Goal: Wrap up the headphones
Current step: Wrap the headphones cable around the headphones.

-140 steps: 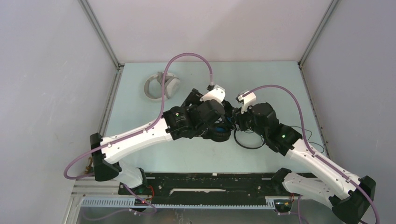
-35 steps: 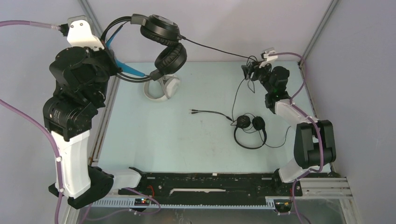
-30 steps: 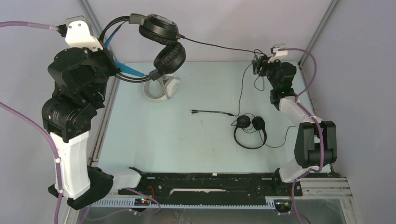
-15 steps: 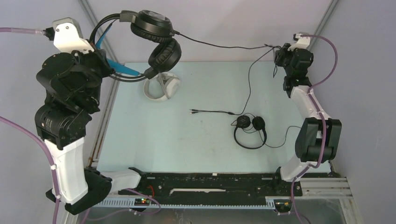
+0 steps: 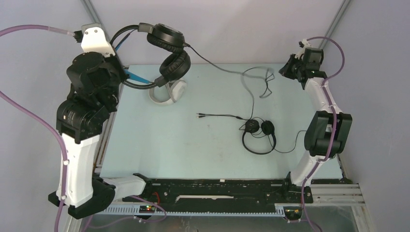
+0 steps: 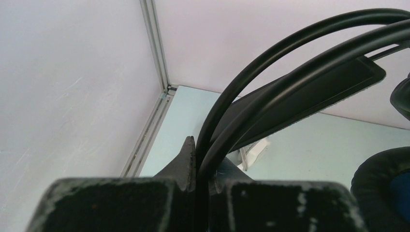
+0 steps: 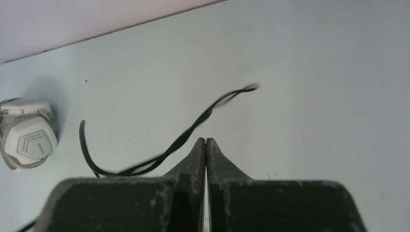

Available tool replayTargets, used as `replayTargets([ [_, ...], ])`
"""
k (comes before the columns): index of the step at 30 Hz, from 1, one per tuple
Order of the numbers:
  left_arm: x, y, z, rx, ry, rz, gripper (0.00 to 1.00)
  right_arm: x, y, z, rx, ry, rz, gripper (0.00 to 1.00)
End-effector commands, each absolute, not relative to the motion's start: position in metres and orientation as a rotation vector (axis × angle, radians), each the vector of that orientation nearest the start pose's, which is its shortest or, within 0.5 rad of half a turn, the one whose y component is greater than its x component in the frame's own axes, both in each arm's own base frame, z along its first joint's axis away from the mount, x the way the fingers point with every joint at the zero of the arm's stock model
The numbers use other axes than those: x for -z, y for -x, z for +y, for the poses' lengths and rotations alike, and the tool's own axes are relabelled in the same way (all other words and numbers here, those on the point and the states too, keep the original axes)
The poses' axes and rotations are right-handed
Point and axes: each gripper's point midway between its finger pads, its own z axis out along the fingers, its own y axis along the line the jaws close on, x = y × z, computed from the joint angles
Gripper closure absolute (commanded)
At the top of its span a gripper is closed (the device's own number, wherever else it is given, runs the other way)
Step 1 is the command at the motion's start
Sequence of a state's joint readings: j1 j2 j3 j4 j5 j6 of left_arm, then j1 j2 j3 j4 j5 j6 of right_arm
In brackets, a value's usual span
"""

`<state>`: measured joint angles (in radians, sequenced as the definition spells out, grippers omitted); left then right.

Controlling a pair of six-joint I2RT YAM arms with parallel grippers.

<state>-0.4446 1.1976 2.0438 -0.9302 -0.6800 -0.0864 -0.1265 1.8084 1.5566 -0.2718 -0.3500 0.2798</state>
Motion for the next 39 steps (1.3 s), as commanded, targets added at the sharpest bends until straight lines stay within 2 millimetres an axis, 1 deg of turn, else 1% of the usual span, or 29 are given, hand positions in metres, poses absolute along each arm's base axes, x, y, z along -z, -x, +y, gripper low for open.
replayTargets([
  [1,-0.562,-0.258,0.010,-0.141,0.353,1.467,1.00,-0.239,-0.525,-0.037,-0.342,-0.386,2.024,1.00],
  [4,-0.574,-0.245,0.025,-0.182,0.398,1.430,1.00,-0.258,-0.522,-0.087,-0.213,-0.594,1.929,1.00],
  [6,-0.581,-0.236,0.033,-0.197,0.419,1.402,1.00,-0.263,-0.519,-0.116,-0.156,-0.698,1.870,1.00],
  [7,-0.584,-0.233,0.035,-0.193,0.422,1.388,1.00,-0.264,-0.519,-0.124,-0.141,-0.720,1.855,1.00],
  [8,-0.587,-0.231,0.034,-0.176,0.416,1.378,1.00,-0.264,-0.522,-0.126,-0.151,-0.707,1.852,1.00],
  [9,-0.588,-0.231,0.031,-0.157,0.402,1.373,1.00,-0.264,-0.526,-0.121,-0.193,-0.659,1.861,0.99],
  [10,-0.589,-0.230,0.028,-0.134,0.394,1.370,1.00,-0.267,-0.529,-0.110,-0.246,-0.589,1.867,0.91],
  [11,-0.588,-0.232,0.025,-0.116,0.384,1.373,1.00,-0.271,-0.532,-0.091,-0.314,-0.498,1.874,0.82],
  [12,-0.587,-0.234,0.020,-0.096,0.369,1.376,1.00,-0.275,-0.533,-0.071,-0.369,-0.414,1.877,0.71],
  [13,-0.584,-0.238,0.015,-0.081,0.352,1.385,1.00,-0.278,-0.533,-0.047,-0.417,-0.320,1.880,0.64],
  [14,-0.582,-0.242,0.008,-0.058,0.326,1.395,1.00,-0.285,-0.532,-0.023,-0.466,-0.221,1.867,0.58],
  [15,-0.580,-0.244,0.005,-0.047,0.315,1.404,1.00,-0.287,-0.527,0.000,-0.509,-0.134,1.866,0.54],
  [16,-0.578,-0.246,0.000,-0.027,0.297,1.413,1.00,-0.293,-0.523,0.019,-0.538,-0.062,1.840,0.51],
  [17,-0.576,-0.248,-0.005,-0.009,0.282,1.423,1.00,-0.300,-0.516,0.042,-0.585,0.023,1.811,0.49],
  [19,-0.572,-0.250,-0.015,0.034,0.240,1.439,1.00,-0.318,-0.500,0.083,-0.664,0.188,1.710,0.46],
  [21,-0.568,-0.251,-0.024,0.080,0.211,1.451,1.00,-0.334,-0.478,0.122,-0.742,0.324,1.621,0.43],
  [22,-0.566,-0.252,-0.030,0.105,0.193,1.460,1.00,-0.342,-0.463,0.145,-0.801,0.405,1.577,0.41],
  [25,-0.558,-0.255,-0.046,0.169,0.140,1.492,1.00,-0.358,-0.412,0.200,-0.959,0.624,1.429,0.34],
  [27,-0.552,-0.257,-0.058,0.216,0.101,1.515,1.00,-0.372,-0.374,0.227,-1.011,0.742,1.301,0.30],
  [29,-0.546,-0.260,-0.069,0.261,0.067,1.536,1.00,-0.378,-0.343,0.247,-1.050,0.823,1.208,0.23],
  [30,-0.543,-0.263,-0.075,0.276,0.050,1.551,1.00,-0.381,-0.327,0.257,-1.075,0.854,1.169,0.22],
  [33,-0.534,-0.268,-0.086,0.301,0.009,1.588,1.00,-0.392,-0.291,0.275,-1.118,0.905,1.052,0.21],
  [36,-0.529,-0.270,-0.098,0.341,-0.045,1.608,1.00,-0.394,-0.267,0.290,-1.138,0.941,0.974,0.21],
  [39,-0.527,-0.271,-0.109,0.385,-0.080,1.618,1.00,-0.387,-0.257,0.307,-1.155,0.949,0.969,0.21],
])
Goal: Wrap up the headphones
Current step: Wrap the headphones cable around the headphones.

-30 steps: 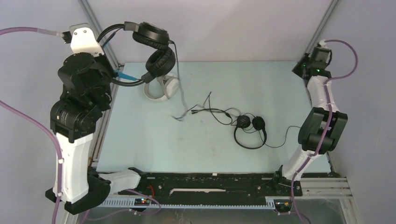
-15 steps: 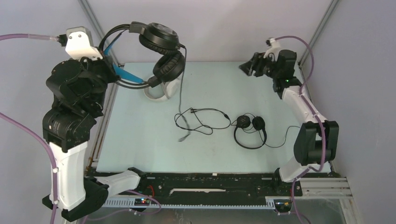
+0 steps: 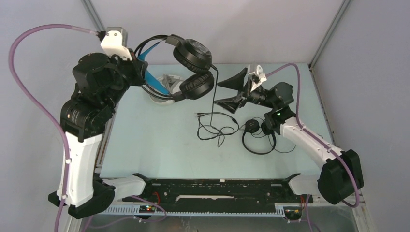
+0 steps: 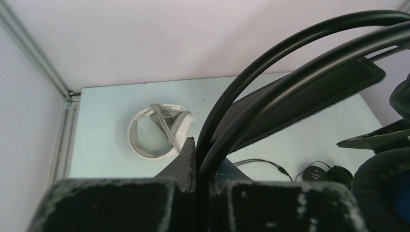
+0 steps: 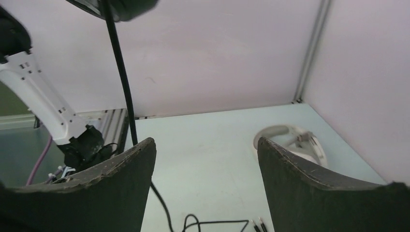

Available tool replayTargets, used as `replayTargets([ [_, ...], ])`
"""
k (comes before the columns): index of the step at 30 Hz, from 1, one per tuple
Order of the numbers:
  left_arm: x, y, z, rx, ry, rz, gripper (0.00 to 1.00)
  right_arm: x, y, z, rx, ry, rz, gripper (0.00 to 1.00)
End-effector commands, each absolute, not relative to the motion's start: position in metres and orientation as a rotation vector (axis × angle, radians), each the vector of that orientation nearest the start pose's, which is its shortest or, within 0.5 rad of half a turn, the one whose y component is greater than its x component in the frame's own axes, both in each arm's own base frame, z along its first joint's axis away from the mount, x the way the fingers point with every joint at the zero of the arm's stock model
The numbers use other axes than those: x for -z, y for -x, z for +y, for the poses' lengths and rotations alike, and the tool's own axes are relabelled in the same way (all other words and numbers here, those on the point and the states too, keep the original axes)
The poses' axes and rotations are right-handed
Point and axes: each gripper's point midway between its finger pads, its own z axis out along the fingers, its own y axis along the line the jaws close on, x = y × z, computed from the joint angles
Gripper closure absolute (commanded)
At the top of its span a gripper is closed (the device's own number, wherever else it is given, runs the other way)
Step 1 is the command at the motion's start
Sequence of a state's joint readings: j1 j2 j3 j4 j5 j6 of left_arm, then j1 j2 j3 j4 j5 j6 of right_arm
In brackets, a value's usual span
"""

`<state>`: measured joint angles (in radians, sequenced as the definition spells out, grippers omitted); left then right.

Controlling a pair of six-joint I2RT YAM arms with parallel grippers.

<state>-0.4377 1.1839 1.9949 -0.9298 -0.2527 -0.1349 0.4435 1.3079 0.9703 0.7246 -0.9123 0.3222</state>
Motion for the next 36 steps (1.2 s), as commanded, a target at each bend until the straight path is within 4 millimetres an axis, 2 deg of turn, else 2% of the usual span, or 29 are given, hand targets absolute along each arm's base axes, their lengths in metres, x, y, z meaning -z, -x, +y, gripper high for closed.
replayTargets([
  [1,-0.526,-0.272,-0.111,0.397,-0.088,1.622,1.00,-0.383,-0.254,0.313,-1.167,0.962,0.967,0.22],
  [6,-0.521,-0.275,-0.113,0.391,-0.090,1.640,1.00,-0.372,-0.236,0.337,-1.234,1.016,0.950,0.22],
  [11,-0.519,-0.279,-0.113,0.379,-0.093,1.646,1.00,-0.360,-0.226,0.355,-1.302,1.027,0.978,0.26],
  [15,-0.516,-0.284,-0.108,0.331,-0.084,1.655,1.00,-0.352,-0.221,0.362,-1.344,1.029,1.005,0.31],
  [21,-0.512,-0.289,-0.109,0.322,-0.090,1.667,1.00,-0.337,-0.221,0.361,-1.346,1.008,1.044,0.38],
  [23,-0.510,-0.290,-0.109,0.312,-0.091,1.671,1.00,-0.335,-0.223,0.359,-1.343,0.995,1.061,0.38],
  [26,-0.508,-0.291,-0.106,0.292,-0.092,1.678,1.00,-0.338,-0.240,0.348,-1.256,0.901,1.139,0.33],
  [29,-0.505,-0.291,-0.106,0.285,-0.095,1.684,1.00,-0.342,-0.263,0.328,-1.131,0.784,1.223,0.28],
  [31,-0.505,-0.292,-0.105,0.283,-0.095,1.683,1.00,-0.346,-0.268,0.315,-1.093,0.748,1.251,0.26],
  [33,-0.504,-0.292,-0.105,0.279,-0.095,1.683,1.00,-0.350,-0.268,0.306,-1.090,0.731,1.268,0.24],
  [36,-0.502,-0.294,-0.105,0.270,-0.096,1.691,1.00,-0.356,-0.251,0.303,-1.132,0.771,1.254,0.25],
])
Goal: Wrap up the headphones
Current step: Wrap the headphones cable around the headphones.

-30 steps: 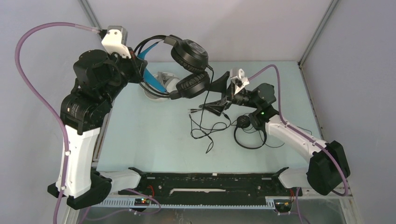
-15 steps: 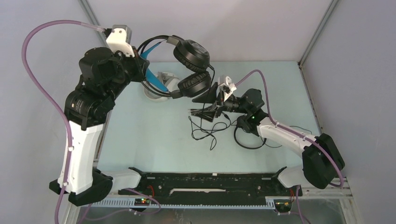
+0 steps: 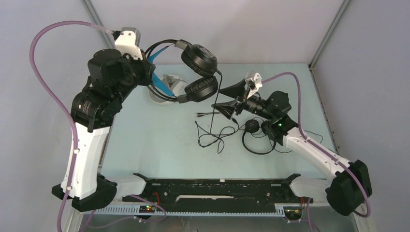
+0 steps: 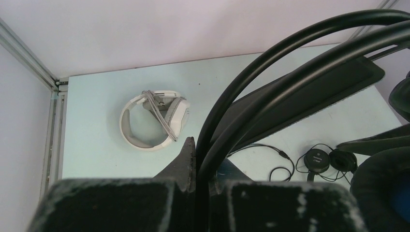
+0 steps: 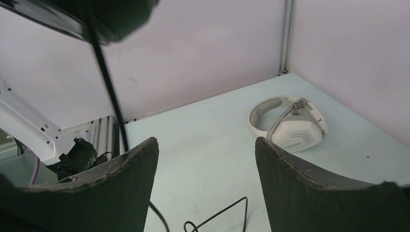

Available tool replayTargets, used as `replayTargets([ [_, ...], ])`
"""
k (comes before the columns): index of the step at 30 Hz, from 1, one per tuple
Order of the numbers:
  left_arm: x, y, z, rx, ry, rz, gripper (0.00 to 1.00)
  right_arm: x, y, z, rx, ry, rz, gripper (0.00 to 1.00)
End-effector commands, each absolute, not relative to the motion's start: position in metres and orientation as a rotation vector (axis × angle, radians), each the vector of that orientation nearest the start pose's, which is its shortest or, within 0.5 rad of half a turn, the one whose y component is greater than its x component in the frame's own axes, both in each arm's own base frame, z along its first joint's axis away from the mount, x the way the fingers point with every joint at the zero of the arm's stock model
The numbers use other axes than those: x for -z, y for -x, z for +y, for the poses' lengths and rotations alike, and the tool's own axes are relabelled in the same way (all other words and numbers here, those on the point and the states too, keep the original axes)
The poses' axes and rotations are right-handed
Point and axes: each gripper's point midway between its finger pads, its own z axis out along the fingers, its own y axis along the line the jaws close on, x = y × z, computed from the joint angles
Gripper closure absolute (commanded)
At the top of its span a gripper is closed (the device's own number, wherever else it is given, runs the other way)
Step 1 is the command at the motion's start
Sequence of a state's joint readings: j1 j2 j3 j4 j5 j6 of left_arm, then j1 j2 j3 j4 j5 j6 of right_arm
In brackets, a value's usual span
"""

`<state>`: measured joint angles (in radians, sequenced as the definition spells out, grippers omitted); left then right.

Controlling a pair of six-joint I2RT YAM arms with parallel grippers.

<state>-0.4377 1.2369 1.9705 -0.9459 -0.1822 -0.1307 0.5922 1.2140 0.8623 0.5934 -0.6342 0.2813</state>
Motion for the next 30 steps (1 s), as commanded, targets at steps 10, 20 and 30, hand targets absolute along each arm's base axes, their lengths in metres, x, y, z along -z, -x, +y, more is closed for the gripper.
replayTargets([
  [10,-0.500,-0.295,-0.110,0.295,-0.105,1.696,1.00,-0.362,-0.209,0.320,-1.204,0.933,1.149,0.25],
  [20,-0.498,-0.290,-0.111,0.308,-0.115,1.705,1.00,-0.361,-0.206,0.314,-1.147,0.944,1.161,0.23],
  [30,-0.502,-0.281,-0.134,0.462,-0.160,1.701,1.00,-0.345,-0.210,0.338,-1.190,0.926,1.203,0.40],
])
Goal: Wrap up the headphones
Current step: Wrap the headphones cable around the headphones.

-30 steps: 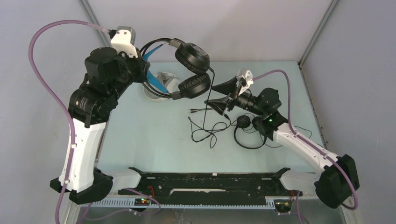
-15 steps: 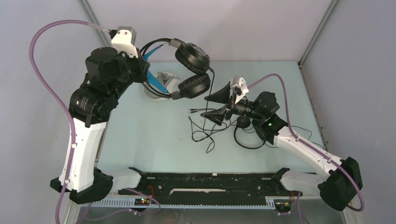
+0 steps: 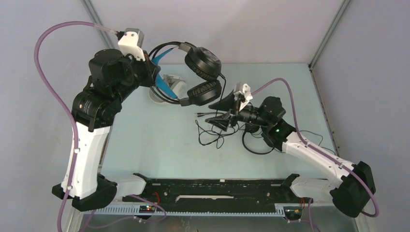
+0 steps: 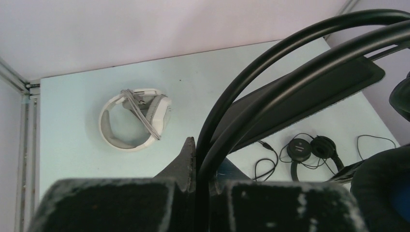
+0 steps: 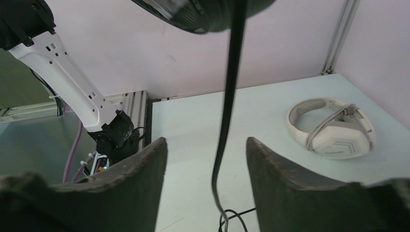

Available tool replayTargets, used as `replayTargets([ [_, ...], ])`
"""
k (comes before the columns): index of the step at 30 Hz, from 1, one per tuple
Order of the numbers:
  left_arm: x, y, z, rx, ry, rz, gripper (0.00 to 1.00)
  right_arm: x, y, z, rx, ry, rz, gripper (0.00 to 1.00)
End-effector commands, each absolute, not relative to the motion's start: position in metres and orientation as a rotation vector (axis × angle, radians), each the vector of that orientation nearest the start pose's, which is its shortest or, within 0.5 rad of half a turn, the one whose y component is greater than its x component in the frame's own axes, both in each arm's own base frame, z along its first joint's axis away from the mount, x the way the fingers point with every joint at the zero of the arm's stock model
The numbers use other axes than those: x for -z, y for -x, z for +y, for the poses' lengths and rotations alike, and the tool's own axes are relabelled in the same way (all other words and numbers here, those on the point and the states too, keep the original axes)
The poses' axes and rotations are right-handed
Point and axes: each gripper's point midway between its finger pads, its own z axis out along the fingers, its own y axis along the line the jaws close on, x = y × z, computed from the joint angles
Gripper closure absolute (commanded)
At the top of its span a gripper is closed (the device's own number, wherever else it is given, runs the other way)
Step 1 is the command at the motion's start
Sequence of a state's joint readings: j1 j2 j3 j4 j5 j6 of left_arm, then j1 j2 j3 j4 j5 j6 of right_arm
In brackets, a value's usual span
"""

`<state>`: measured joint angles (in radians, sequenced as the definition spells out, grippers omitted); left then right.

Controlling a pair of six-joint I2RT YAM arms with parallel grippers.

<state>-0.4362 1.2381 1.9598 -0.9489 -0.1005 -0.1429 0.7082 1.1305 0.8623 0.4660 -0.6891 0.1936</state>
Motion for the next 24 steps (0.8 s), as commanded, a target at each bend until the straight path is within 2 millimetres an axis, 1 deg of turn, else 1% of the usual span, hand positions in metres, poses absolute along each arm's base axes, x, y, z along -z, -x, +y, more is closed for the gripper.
replayTargets([
  [1,-0.503,-0.280,-0.135,0.471,-0.162,1.700,1.00,-0.341,-0.213,0.340,-1.190,0.914,1.224,0.45],
  [3,-0.505,-0.278,-0.137,0.489,-0.164,1.694,1.00,-0.333,-0.219,0.342,-1.177,0.881,1.244,0.54],
  [6,-0.511,-0.274,-0.145,0.547,-0.188,1.684,1.00,-0.320,-0.225,0.340,-1.154,0.830,1.249,0.70],
  [7,-0.512,-0.274,-0.148,0.559,-0.194,1.684,1.00,-0.315,-0.227,0.338,-1.147,0.809,1.255,0.72],
  [10,-0.518,-0.272,-0.151,0.591,-0.198,1.688,1.00,-0.301,-0.226,0.334,-1.148,0.783,1.256,0.74],
  [14,-0.524,-0.266,-0.164,0.692,-0.233,1.672,1.00,-0.279,-0.227,0.335,-1.157,0.777,1.286,0.74],
  [16,-0.526,-0.264,-0.167,0.713,-0.248,1.664,1.00,-0.272,-0.227,0.336,-1.170,0.767,1.299,0.75],
  [17,-0.527,-0.263,-0.168,0.720,-0.257,1.661,1.00,-0.269,-0.228,0.335,-1.174,0.765,1.298,0.79],
  [18,-0.526,-0.262,-0.169,0.728,-0.269,1.661,1.00,-0.268,-0.229,0.334,-1.175,0.758,1.297,0.87],
  [20,-0.524,-0.260,-0.170,0.746,-0.297,1.663,1.00,-0.266,-0.233,0.332,-1.183,0.751,1.291,0.98],
  [21,-0.523,-0.258,-0.172,0.759,-0.320,1.661,1.00,-0.267,-0.235,0.330,-1.191,0.749,1.281,1.00],
  [24,-0.516,-0.252,-0.182,0.798,-0.418,1.660,1.00,-0.277,-0.243,0.324,-1.201,0.732,1.230,1.00],
])
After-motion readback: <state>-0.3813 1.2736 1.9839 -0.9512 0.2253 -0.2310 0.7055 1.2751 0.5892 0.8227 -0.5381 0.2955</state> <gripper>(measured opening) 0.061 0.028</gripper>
